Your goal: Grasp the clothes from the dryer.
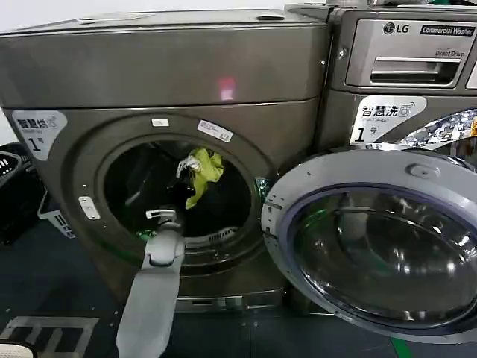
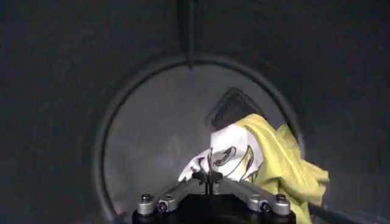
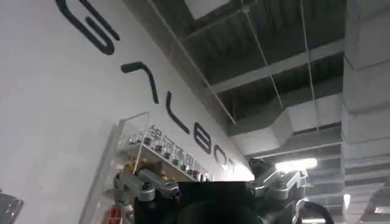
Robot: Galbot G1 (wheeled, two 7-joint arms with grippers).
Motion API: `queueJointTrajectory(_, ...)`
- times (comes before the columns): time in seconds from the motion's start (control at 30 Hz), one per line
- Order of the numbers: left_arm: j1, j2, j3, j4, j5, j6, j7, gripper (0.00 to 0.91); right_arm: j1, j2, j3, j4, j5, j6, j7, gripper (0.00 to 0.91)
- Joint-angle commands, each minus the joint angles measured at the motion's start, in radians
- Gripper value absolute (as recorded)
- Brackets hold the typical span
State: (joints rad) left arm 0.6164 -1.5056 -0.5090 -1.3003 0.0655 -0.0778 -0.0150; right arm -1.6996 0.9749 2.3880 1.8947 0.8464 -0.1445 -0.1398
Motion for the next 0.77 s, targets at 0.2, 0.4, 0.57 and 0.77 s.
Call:
queueJointTrajectory(0.2,0.057,-0.014,-0.006,-0.078,-0.018,-0.02,-0.038,0.0,-0.003,0.0,0.008,0.007,-0.003,-0.003,-0.012,0.907)
queueJointTrajectory(0.4,0.058,-0.01,-0.021,-0.09,-0.026,-0.013,-0.037,0.0,0.007,0.001,0.002,0.013,-0.017,-0.011,-0.016,0.907)
queueJointTrajectory(0.57,0.065,-0.013,-0.026,-0.088,-0.031,-0.01,-0.026,0.0,0.006,0.013,0.009,0.023,-0.016,-0.013,-0.017,0.907)
queueJointTrajectory(0.77,0.075,-0.01,-0.023,-0.083,-0.033,-0.01,-0.021,0.0,0.015,0.011,0.005,0.019,-0.024,-0.017,-0.017,0.907)
